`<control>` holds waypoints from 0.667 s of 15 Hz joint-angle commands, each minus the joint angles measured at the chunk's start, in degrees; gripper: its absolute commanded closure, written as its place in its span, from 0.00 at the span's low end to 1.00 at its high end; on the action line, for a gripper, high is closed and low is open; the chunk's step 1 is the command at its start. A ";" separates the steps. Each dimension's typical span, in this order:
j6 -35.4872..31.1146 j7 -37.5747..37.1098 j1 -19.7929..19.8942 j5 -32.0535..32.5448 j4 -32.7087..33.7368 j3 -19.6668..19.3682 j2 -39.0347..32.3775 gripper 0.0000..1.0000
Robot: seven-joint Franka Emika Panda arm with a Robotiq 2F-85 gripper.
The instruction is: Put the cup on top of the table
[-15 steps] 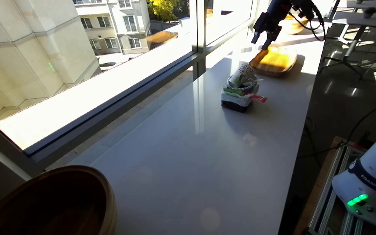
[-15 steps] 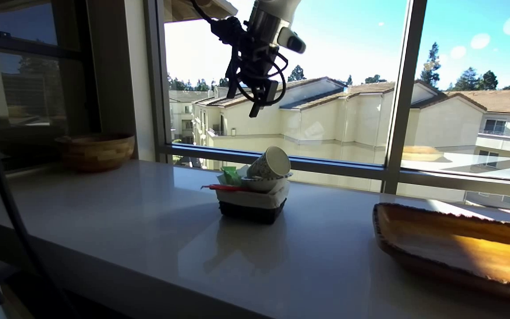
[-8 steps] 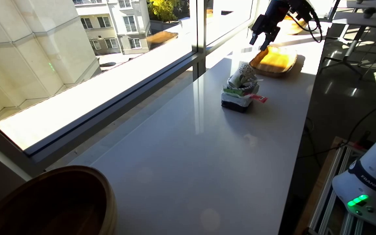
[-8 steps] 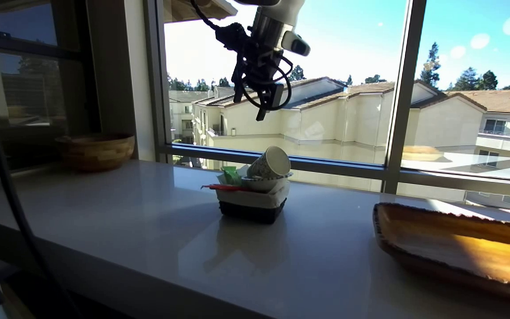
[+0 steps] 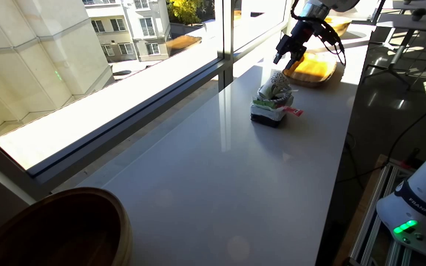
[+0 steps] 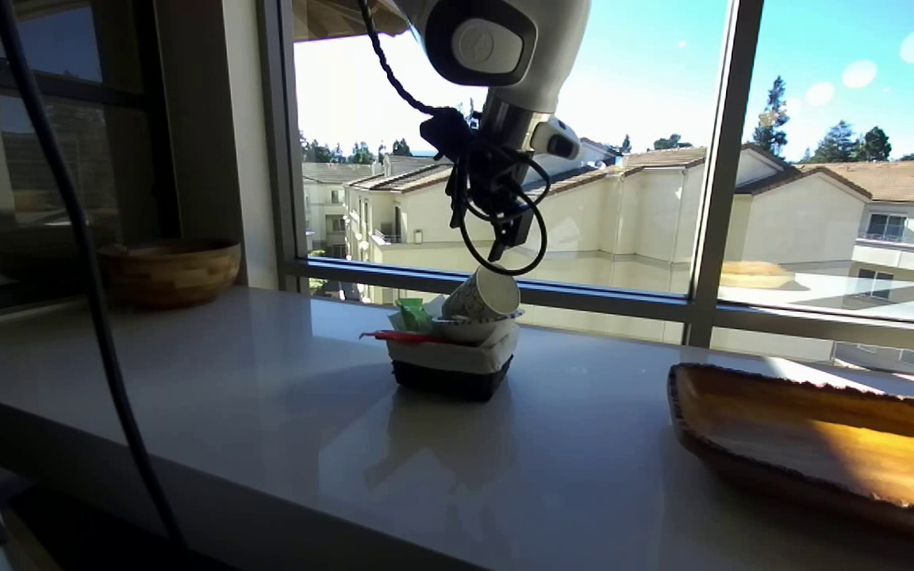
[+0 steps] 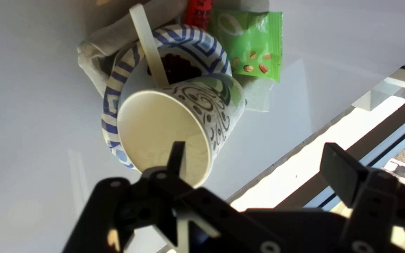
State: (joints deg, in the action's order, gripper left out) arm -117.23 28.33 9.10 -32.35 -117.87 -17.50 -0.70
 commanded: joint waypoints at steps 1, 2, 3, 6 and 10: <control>-2.25 2.60 1.97 -2.59 1.01 2.05 -3.14 0.24; -2.65 2.93 2.27 -2.74 1.11 2.42 -3.69 0.28; -3.11 3.14 2.56 -2.94 1.20 2.80 -4.13 0.38; -4.05 3.97 3.38 -4.46 1.66 3.73 -5.37 0.53; -3.97 4.34 4.29 -5.69 2.21 4.45 -6.27 0.77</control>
State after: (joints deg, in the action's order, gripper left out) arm -120.33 31.27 11.95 -35.99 -116.59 -14.27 -5.63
